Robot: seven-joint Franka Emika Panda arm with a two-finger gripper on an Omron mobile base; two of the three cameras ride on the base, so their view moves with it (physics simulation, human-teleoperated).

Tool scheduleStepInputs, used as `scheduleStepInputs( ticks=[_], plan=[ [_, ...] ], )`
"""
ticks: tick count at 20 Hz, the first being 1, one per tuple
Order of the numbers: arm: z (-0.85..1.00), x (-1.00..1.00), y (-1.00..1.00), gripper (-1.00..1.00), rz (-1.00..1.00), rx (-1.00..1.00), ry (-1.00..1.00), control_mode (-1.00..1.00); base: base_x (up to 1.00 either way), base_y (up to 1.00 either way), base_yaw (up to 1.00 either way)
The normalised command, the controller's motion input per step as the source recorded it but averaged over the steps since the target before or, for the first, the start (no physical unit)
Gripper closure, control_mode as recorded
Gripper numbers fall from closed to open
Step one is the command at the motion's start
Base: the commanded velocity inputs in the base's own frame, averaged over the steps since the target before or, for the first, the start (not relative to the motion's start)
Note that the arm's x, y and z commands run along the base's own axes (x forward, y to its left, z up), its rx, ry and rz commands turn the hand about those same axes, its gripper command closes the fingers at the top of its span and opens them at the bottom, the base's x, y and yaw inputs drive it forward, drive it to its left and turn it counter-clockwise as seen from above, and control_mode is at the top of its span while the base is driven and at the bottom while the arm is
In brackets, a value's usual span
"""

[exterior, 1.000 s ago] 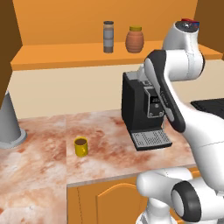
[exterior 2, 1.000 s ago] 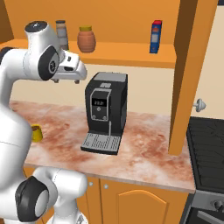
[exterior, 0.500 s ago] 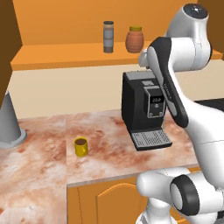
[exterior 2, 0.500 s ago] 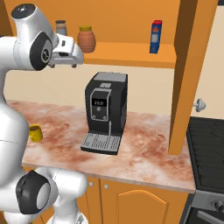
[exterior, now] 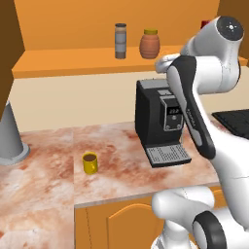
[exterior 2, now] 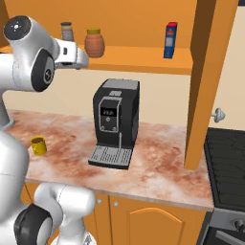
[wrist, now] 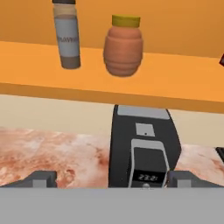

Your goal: Pick the cinnamon and honey bottle from the cabinet and place them next to the mug.

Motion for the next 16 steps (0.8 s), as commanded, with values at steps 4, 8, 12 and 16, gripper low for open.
scheduleStepInputs(
  ticks=[4,8,12,16],
  plan=[
    [-0.57,-0.09,0.0,-1.0,0.0,0.04,-0.35,-1.0,0.0,0.0,0.0],
    [-0.25,0.0,0.0,-1.0,0.0,0.03,-0.37,-1.0,0.0,0.0,0.0],
    [0.0,-0.03,0.0,-1.0,0.0,0.01,-0.25,-1.0,0.0,0.0,0.0],
    [0.0,0.0,0.0,-1.0,0.0,0.0,0.0,-1.0,0.0,0.0,0.0]
  ],
)
